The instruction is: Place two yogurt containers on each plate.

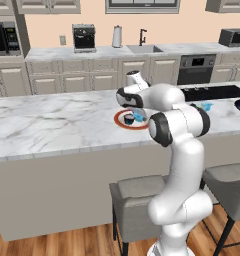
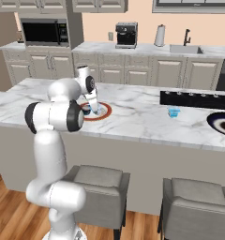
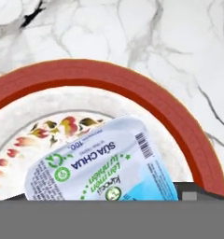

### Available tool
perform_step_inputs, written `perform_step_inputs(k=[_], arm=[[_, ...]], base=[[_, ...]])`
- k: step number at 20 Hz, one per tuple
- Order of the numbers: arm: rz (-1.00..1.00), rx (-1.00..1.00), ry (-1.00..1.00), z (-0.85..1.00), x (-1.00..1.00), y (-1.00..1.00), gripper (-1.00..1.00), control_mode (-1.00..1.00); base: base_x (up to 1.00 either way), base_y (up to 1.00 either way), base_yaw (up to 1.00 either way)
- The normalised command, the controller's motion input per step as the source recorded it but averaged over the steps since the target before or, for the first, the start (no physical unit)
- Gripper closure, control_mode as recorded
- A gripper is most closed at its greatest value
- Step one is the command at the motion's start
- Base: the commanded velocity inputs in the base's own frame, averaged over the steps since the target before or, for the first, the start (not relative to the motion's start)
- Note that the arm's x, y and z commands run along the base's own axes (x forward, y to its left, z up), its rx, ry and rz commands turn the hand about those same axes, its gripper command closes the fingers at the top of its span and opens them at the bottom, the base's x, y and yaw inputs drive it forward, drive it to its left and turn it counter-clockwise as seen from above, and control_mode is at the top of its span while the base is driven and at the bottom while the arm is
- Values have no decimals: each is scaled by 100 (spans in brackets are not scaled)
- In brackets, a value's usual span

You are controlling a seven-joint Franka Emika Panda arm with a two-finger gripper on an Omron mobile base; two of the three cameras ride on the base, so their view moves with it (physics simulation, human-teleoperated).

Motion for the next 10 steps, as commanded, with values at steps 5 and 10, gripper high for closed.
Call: perform_step_inputs(k=[5,10], arm=[[-12,3,7,-14,18,0,-100,-100],[-9,1,7,-1,8,-1,-100,-100]], base=[[0,0,0],[0,0,0]])
